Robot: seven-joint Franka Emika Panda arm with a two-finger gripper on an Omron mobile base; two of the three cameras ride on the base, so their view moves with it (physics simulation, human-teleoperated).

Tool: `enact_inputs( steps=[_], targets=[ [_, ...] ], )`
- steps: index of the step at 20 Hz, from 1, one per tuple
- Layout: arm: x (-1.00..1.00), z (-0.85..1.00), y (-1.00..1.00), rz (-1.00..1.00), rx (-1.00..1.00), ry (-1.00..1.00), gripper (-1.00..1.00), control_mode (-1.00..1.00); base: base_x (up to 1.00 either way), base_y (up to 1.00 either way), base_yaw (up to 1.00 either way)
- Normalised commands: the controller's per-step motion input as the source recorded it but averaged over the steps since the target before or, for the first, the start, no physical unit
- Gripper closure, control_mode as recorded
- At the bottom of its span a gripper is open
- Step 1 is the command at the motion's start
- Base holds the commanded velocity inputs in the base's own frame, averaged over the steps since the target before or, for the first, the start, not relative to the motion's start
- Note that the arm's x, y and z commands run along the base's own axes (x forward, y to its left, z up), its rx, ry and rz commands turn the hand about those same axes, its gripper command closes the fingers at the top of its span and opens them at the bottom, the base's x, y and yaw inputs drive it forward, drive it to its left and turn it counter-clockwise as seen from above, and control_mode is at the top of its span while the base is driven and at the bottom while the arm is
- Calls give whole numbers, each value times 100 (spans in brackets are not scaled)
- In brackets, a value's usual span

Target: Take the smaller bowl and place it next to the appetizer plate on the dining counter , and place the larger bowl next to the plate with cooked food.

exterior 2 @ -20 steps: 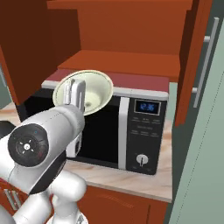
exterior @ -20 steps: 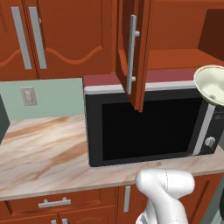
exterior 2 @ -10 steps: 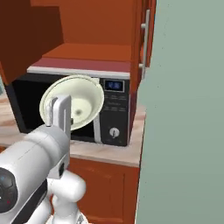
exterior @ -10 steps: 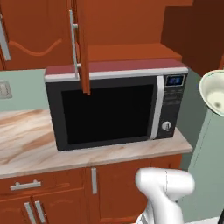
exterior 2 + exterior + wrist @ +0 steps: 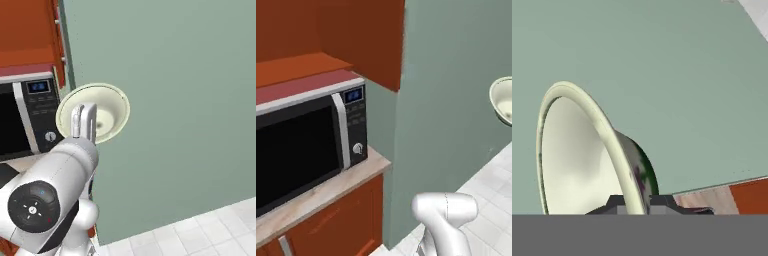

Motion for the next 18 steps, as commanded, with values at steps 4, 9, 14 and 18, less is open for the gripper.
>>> enact_inputs(
  steps=[4,9,14,18],
  targets=[
    [0,0,0,0,0,0,100,100,0,0,-100],
    [0,0,0,0,0,0,100,100,0,0,-100],
    [0,0,0,0,0,0,100,100,10,3,-97],
    [0,0,0,0,0,0,100,100,59,40,-84]
  ],
)
